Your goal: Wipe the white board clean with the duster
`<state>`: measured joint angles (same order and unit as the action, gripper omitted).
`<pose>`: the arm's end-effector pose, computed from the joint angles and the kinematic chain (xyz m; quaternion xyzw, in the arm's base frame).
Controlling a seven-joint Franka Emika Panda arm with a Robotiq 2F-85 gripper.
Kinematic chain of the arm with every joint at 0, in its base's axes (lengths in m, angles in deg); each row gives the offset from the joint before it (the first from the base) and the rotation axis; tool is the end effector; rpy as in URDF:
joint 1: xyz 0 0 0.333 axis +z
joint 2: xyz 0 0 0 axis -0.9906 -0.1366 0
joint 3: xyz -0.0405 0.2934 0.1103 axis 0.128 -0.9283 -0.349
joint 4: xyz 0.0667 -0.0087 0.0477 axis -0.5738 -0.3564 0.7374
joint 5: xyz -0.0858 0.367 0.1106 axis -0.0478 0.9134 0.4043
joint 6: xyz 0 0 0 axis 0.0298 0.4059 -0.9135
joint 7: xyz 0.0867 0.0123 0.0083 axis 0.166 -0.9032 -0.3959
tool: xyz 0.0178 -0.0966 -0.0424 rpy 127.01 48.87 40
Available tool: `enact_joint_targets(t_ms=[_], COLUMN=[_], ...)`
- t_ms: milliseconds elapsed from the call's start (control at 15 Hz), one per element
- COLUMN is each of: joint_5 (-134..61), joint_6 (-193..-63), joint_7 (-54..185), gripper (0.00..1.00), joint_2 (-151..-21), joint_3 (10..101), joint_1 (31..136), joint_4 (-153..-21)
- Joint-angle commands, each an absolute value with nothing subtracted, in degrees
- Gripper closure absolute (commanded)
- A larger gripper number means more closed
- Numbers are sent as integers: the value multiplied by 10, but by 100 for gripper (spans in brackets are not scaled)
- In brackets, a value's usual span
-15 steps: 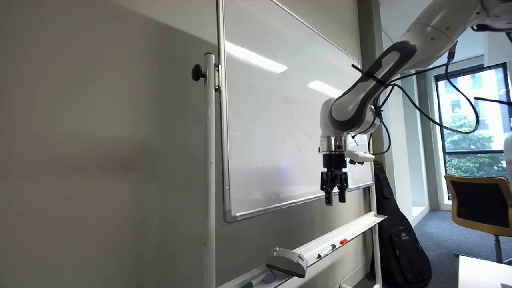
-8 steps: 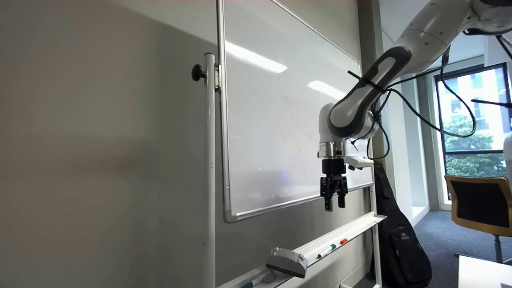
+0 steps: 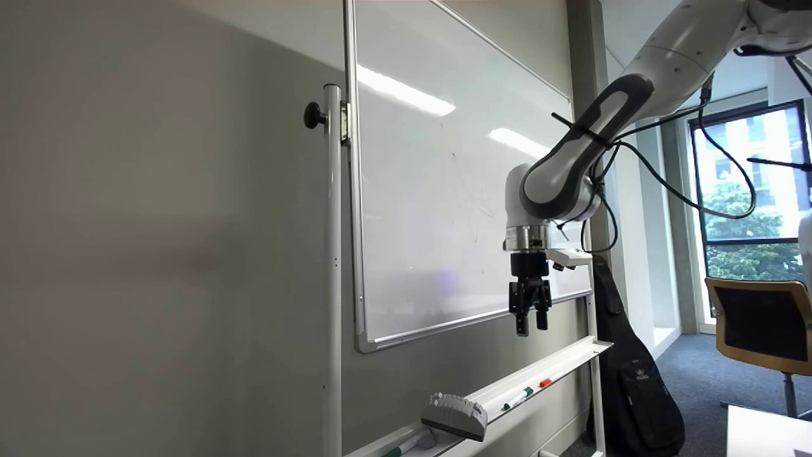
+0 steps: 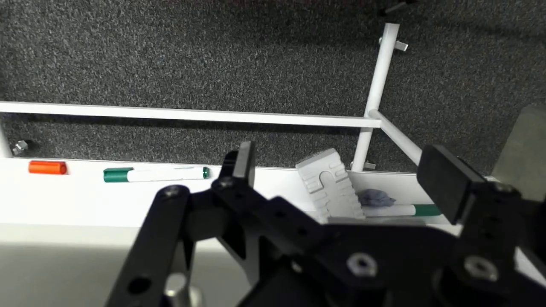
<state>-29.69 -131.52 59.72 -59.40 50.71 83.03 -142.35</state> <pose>0.4330 0.0158 0.3233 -0.9998 -0.0053 -0.0044 0.0196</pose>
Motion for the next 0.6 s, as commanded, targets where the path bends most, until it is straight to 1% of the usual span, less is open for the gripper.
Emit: enact_joint_targets(t_ms=[0, 333, 533], joint_5=[-335, -434, -540], joint_6=[-1363, -1510, -1597], joint_7=[557, 559, 623], gripper=[0, 0, 0], joint_2=[-631, -732, -795], joint_3=[510, 505, 520], joint_1=[832, 830, 842], joint_4=[-1425, -1416, -1401])
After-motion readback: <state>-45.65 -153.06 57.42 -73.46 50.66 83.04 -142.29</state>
